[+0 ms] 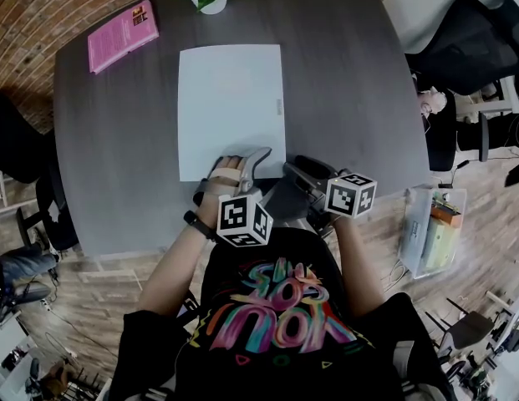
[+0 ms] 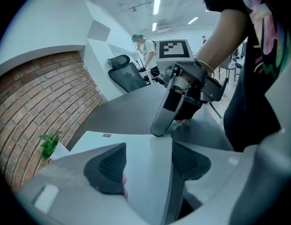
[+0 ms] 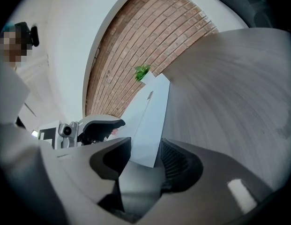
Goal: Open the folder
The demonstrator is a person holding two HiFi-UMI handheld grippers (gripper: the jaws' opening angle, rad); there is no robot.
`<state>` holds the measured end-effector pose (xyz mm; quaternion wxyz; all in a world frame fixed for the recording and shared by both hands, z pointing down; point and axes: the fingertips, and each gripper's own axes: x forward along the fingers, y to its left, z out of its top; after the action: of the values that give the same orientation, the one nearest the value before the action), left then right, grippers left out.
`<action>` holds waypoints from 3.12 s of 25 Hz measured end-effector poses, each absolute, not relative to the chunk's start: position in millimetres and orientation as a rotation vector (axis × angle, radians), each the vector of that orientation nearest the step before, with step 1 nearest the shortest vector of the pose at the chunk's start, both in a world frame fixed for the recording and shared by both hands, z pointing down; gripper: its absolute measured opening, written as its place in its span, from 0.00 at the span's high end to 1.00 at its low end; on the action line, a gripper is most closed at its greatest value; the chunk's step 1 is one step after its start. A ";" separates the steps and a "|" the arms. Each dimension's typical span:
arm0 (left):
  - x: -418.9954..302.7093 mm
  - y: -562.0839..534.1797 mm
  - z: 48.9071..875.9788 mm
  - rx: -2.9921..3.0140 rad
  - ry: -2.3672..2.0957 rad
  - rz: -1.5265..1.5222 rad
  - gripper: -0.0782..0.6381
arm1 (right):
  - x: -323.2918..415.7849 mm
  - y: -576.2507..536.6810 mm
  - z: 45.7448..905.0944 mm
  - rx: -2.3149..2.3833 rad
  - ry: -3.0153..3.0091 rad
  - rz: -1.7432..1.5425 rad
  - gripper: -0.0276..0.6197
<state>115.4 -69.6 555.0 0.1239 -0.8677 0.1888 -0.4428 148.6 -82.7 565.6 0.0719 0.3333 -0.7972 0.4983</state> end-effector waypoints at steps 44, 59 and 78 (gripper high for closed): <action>107.0 -65.9 493.7 -2.876 0.710 -1.016 0.89 | 150.9 -82.2 566.1 0.954 -2.374 1.488 0.64; 94.4 -73.3 472.1 -2.875 0.860 -0.916 0.89 | 149.8 -82.5 565.6 0.973 -2.348 1.468 0.64; 40.3 -83.1 377.6 -2.833 1.223 -0.506 0.89 | 150.8 -82.3 566.2 0.963 -2.341 1.448 0.64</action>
<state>40.3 -83.1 377.6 0.0073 -0.9060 0.3909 -0.1619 150.8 -82.3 566.2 0.1125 0.3282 -0.7976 0.4935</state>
